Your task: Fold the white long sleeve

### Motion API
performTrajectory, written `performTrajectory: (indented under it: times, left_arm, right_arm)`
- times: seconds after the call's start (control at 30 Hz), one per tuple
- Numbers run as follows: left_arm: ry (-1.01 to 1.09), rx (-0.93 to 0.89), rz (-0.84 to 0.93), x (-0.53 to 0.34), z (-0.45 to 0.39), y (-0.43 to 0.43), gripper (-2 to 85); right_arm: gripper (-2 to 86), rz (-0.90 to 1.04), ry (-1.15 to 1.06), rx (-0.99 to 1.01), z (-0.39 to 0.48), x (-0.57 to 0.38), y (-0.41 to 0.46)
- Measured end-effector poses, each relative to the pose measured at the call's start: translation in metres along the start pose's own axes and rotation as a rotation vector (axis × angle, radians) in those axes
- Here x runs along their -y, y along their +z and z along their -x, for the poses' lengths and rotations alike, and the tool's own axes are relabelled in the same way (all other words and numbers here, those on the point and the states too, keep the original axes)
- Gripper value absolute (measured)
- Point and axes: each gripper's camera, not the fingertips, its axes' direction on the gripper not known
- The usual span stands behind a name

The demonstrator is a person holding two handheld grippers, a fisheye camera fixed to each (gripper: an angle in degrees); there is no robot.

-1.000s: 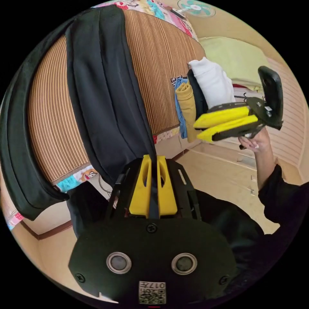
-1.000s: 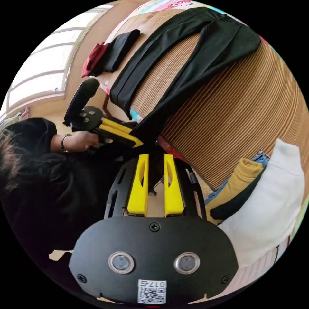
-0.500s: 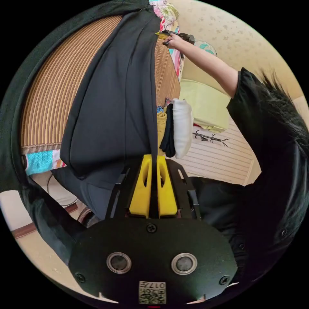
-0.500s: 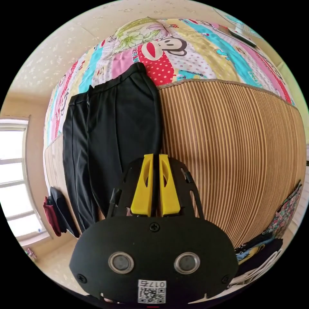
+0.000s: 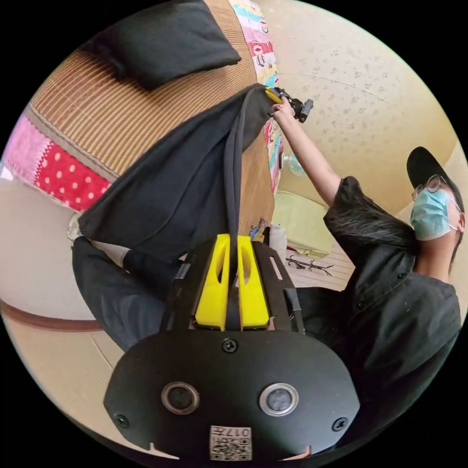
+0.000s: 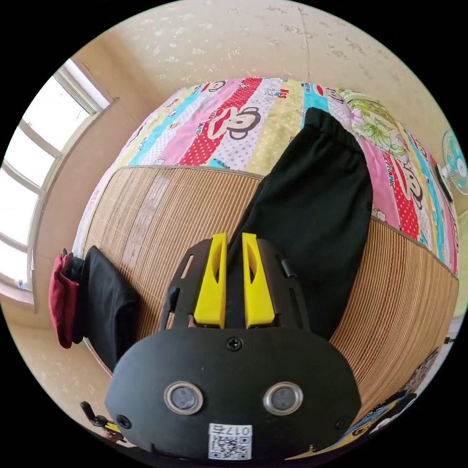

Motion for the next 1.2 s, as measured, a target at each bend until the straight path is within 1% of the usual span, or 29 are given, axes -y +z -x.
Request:
performTrajectory:
  times: [0.03, 0.07, 0.1, 0.13, 0.2, 0.27, 0.3, 0.37, 0.47, 0.5, 0.57, 0.63, 0.67, 0.73, 0.77, 0.8, 0.83, 0.9, 0.97, 1.0, 1.03, 1.07, 1.13, 1.2]
  left_arm:
    - [-0.01, 0.116, 0.015, 0.008, 0.012, -0.011, 2.8]
    - [-0.015, 0.209, 0.051, 0.015, 0.023, -0.016, 3.3]
    - [-0.013, 0.24, 0.071, 0.017, 0.028, -0.017, 3.6]
    - [-0.002, 0.26, 0.109, 0.022, 0.035, -0.014, 3.6]
    - [0.008, 0.225, 0.152, 0.027, 0.041, -0.008, 3.5]
    - [0.013, 0.19, 0.213, 0.031, 0.041, 0.005, 3.3]
    - [0.02, 0.188, 0.228, 0.031, 0.039, 0.008, 3.3]
    - [0.043, 0.2, 0.278, 0.03, 0.031, 0.02, 3.2]
    - [0.055, 0.207, 0.328, 0.027, 0.025, 0.032, 3.1]
    - [0.054, 0.205, 0.337, 0.026, 0.025, 0.034, 3.1]
    - [0.049, 0.172, 0.369, 0.02, 0.022, 0.04, 2.9]
    - [0.07, 0.11, 0.381, 0.012, 0.017, 0.042, 2.7]
    - [0.115, 0.041, 0.366, 0.006, 0.009, 0.04, 2.6]
    - [0.188, -0.018, 0.317, -0.006, -0.004, 0.033, 2.5]
    - [0.196, -0.012, 0.297, -0.013, -0.005, 0.031, 2.5]
    - [0.186, 0.008, 0.291, -0.015, -0.003, 0.03, 2.5]
    - [0.156, 0.067, 0.283, -0.018, 0.006, 0.032, 2.7]
    - [0.139, 0.153, 0.259, -0.024, 0.021, 0.036, 3.3]
    - [0.074, 0.303, 0.252, -0.028, 0.042, 0.043, 4.9]
    - [0.075, 0.347, 0.254, -0.029, 0.043, 0.044, 5.4]
    - [0.095, 0.459, 0.233, -0.031, 0.039, 0.044, 7.6]
    - [0.147, 0.553, 0.174, -0.033, 0.027, 0.041, 9.2]
    - [0.244, 0.602, 0.108, -0.032, 0.007, 0.046, 10.4]
    - [0.288, 0.569, 0.151, -0.019, 0.002, 0.069, 10.7]
  right_arm:
    - [7.3, -0.012, -0.024, -0.013, 0.009, -0.017, -0.002]
    - [7.6, -0.007, -0.064, 0.033, 0.016, -0.042, -0.007]
    - [7.7, -0.003, -0.081, 0.065, 0.017, -0.058, -0.011]
    - [7.7, 0.021, -0.102, 0.117, 0.017, -0.093, -0.018]
    - [7.9, 0.091, -0.083, 0.146, 0.008, -0.153, -0.027]
    - [8.9, 0.211, 0.011, 0.152, -0.014, -0.239, -0.032]
    - [9.3, 0.242, 0.043, 0.154, -0.019, -0.26, -0.031]
    - [10.4, 0.343, 0.182, 0.249, -0.035, -0.339, -0.026]
    - [8.8, 0.338, 0.309, 0.343, -0.038, -0.402, -0.027]
    - [8.2, 0.332, 0.328, 0.359, -0.037, -0.409, -0.028]
    - [3.7, 0.284, 0.343, 0.425, -0.032, -0.422, -0.04]
    - [2.9, 0.252, 0.363, 0.383, -0.029, -0.424, -0.058]
    - [2.6, 0.215, 0.358, 0.39, -0.026, -0.424, -0.072]
    - [2.4, 0.162, 0.349, 0.395, -0.024, -0.424, -0.088]
    - [2.5, 0.159, 0.345, 0.364, -0.025, -0.423, -0.089]
    - [2.5, 0.167, 0.338, 0.35, -0.026, -0.423, -0.086]
    - [2.6, 0.194, 0.333, 0.34, -0.029, -0.423, -0.075]
    - [3.2, 0.236, 0.329, 0.386, -0.036, -0.426, -0.055]
    - [4.6, 0.311, 0.342, 0.368, -0.046, -0.434, -0.04]
    - [5.4, 0.309, 0.35, 0.366, -0.05, -0.437, -0.04]
    - [6.9, 0.287, 0.361, 0.383, -0.056, -0.442, -0.044]
    - [7.8, 0.27, 0.365, 0.424, -0.062, -0.446, -0.045]
    - [8.6, 0.276, 0.37, 0.505, -0.069, -0.451, -0.038]
    - [8.7, 0.321, 0.361, 0.585, -0.071, -0.455, -0.024]
